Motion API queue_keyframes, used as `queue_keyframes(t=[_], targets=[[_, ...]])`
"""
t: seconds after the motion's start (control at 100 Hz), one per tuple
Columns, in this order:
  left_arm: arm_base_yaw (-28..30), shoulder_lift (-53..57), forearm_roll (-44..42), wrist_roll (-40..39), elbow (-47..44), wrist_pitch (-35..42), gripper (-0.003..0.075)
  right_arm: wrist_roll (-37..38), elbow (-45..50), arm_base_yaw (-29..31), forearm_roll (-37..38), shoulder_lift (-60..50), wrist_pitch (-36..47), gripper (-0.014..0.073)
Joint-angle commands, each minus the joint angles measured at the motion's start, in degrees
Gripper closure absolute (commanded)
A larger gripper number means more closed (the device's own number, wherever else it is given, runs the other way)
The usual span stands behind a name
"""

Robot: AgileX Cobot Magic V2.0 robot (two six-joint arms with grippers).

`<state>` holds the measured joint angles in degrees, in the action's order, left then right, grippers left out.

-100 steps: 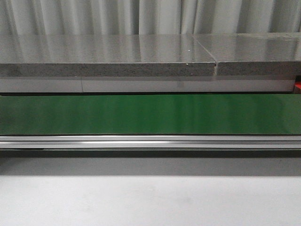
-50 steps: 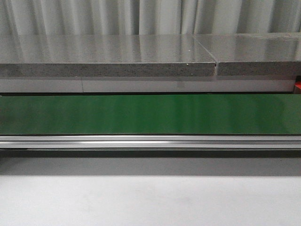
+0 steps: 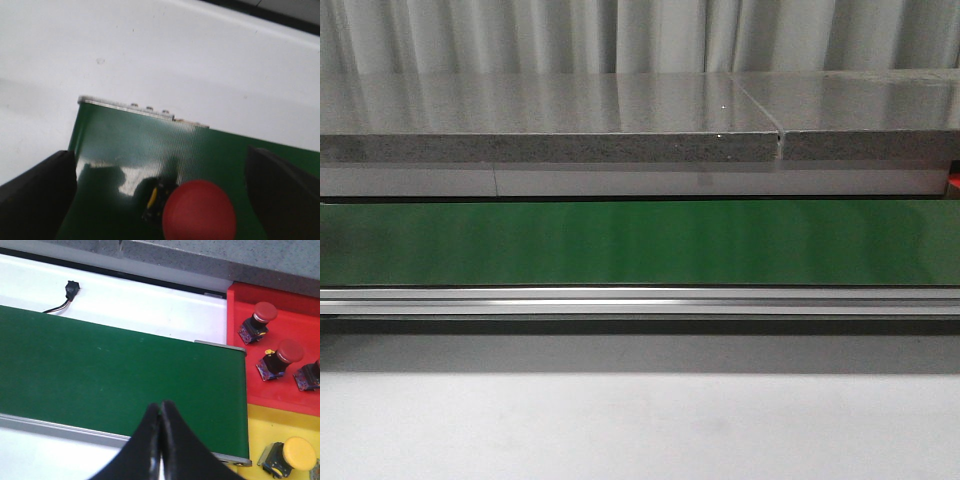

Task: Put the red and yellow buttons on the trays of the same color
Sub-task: 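Carry the red button onto the green belt and lower it, then grasp a yellow button with the left gripper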

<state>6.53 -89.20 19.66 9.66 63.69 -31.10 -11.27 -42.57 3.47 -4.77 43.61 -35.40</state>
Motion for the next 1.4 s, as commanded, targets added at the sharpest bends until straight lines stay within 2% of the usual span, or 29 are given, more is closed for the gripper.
queue_keyframes(t=[0.0, 0.32, 0.58, 0.96, 1.391], targets=[[0.1, 2.9, 1.1, 0.0, 4.2, 2.4, 0.0062, -0.4, -1.5, 0.1, 0.3, -0.5, 3.3, 0.0662], [9.1, 0.2, 0.9, 0.0, 8.3, 2.4, 0.0062, -0.4, -1.5, 0.1, 0.3, -0.5, 3.3, 0.0662], [16.0, -7.8, -2.1, 0.0, 8.4, 3.4, 0.0062, -0.4, -1.5, 0.1, 0.3, -0.5, 3.3, 0.0662], [16.5, -16.8, -3.3, 0.0, 16.4, 5.4, 0.0062, -0.4, -1.5, 0.1, 0.3, -0.5, 3.3, 0.0662], [16.8, -25.5, -5.4, -0.6, 26.3, 3.2, 0.0062, -0.4, -1.5, 0.1, 0.3, -0.5, 3.3, 0.0662]])
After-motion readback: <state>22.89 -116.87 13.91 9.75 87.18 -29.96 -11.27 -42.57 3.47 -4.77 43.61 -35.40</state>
